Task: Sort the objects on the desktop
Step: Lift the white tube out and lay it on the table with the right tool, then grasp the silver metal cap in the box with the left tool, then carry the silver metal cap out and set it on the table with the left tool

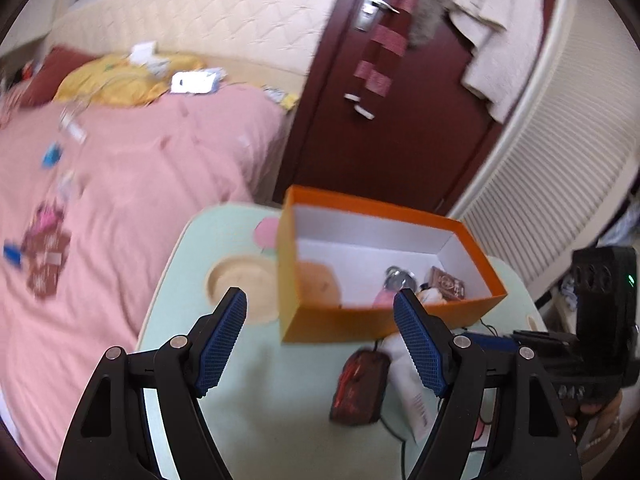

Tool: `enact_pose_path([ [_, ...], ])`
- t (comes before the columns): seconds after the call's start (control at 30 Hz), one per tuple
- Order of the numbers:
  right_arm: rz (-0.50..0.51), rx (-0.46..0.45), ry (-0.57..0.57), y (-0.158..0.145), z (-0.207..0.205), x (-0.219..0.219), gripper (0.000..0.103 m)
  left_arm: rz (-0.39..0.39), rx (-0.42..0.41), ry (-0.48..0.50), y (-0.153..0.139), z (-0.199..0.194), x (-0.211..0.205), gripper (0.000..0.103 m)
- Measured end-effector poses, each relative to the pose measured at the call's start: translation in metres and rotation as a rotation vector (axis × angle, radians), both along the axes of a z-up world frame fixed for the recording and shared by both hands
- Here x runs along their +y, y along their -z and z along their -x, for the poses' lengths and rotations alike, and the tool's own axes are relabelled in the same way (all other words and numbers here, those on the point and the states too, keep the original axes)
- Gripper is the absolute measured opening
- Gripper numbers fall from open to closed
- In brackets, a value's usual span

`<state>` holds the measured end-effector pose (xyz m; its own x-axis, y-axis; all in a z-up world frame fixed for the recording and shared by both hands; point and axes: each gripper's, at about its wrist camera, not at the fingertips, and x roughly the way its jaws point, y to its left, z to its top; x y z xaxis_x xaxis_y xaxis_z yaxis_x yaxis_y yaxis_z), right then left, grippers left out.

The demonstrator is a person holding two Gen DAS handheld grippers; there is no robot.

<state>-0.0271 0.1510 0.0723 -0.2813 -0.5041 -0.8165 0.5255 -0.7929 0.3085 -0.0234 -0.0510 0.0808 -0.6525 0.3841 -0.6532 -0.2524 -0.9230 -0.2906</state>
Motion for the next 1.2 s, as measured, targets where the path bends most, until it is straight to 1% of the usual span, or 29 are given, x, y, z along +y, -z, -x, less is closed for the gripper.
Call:
enact_pose_path([
  [0.07,0.028,0.032,-0.002,-0.003,-0.006,0.009,0.033,0.029,-0.005,0.073,-0.011,0.016,0.019,0.076],
  [0.13,0.049,0.042,-0.005,-0.003,-0.011,0.014,0.033,0.069,-0.056,0.151,-0.016,0.035,0.042,0.076],
  [0.17,0.063,0.041,-0.006,-0.001,-0.014,0.017,0.033,0.098,-0.108,0.191,-0.014,0.048,0.056,0.076],
  [0.23,0.085,0.024,0.001,0.003,-0.016,0.018,0.033,0.116,-0.213,0.243,-0.004,0.070,0.077,0.075],
  [0.27,0.101,0.012,0.010,0.005,-0.017,0.020,0.033,0.120,-0.271,0.267,0.002,0.082,0.088,0.071],
  [0.33,0.125,-0.003,0.020,0.008,-0.019,0.023,0.033,0.132,-0.348,0.287,0.015,0.100,0.104,0.066],
  [0.43,0.163,-0.021,0.029,0.010,-0.024,0.033,0.033,0.182,-0.463,0.273,0.039,0.120,0.122,0.059],
  [0.5,0.182,-0.026,0.034,0.010,-0.026,0.036,0.033,0.176,-0.535,0.273,0.052,0.128,0.129,0.059],
  [0.57,0.194,-0.028,0.032,0.009,-0.026,0.039,0.033,0.169,-0.565,0.278,0.059,0.130,0.134,0.058],
  [0.63,0.206,-0.033,0.035,0.009,-0.026,0.040,0.033,0.173,-0.578,0.276,0.063,0.132,0.138,0.058],
  [0.7,0.219,-0.039,0.039,0.008,-0.025,0.042,0.033,0.149,-0.609,0.272,0.068,0.134,0.138,0.058],
  [0.73,0.223,-0.043,0.041,0.009,-0.025,0.042,0.033,0.152,-0.608,0.275,0.067,0.135,0.139,0.058],
  [0.77,0.225,-0.046,0.043,0.009,-0.024,0.043,0.033,0.176,-0.600,0.285,0.066,0.133,0.141,0.054],
  [0.8,0.228,-0.051,0.046,0.010,-0.025,0.045,0.033,0.212,-0.586,0.297,0.066,0.131,0.144,0.052],
  [0.87,0.233,-0.055,0.052,0.010,-0.025,0.046,0.033,0.281,-0.553,0.317,0.065,0.126,0.148,0.038],
  [0.9,0.236,-0.058,0.054,0.010,-0.025,0.046,0.033,0.310,-0.535,0.325,0.065,0.124,0.149,0.038],
  [1.0,0.239,-0.060,0.057,0.010,-0.025,0.047,0.033,0.285,-0.525,0.327,0.061,0.121,0.142,0.038],
  [1.03,0.238,-0.058,0.056,0.009,-0.026,0.047,0.033,0.269,-0.511,0.321,0.059,0.121,0.138,0.038],
  [1.13,0.237,-0.052,0.059,0.009,-0.028,0.051,0.033,0.199,-0.434,0.291,0.032,0.116,0.120,0.038],
  [1.2,0.238,-0.048,0.062,0.008,-0.028,0.052,0.033,0.128,-0.382,0.272,0.005,0.107,0.103,0.038],
])
